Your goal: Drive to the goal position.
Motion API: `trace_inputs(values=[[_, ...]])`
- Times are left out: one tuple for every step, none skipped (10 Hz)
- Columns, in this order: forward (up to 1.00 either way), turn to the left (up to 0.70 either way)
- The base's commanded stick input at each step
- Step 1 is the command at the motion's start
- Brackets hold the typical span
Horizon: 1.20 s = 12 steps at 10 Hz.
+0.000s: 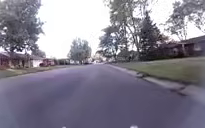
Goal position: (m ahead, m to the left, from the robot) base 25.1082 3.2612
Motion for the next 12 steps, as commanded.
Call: trace_inputs(values=[[1.00, 0.00], [1.00, 0.00], [1.00, 0.00], [1.00, 0.00], [1.00, 0.00], [1.00, 0.00], [1.00, 0.00], [1.00, 0.00], [1.00, 0.00], [1.00, 0.00], [1.00, 0.00], [1.00, 0.00]])
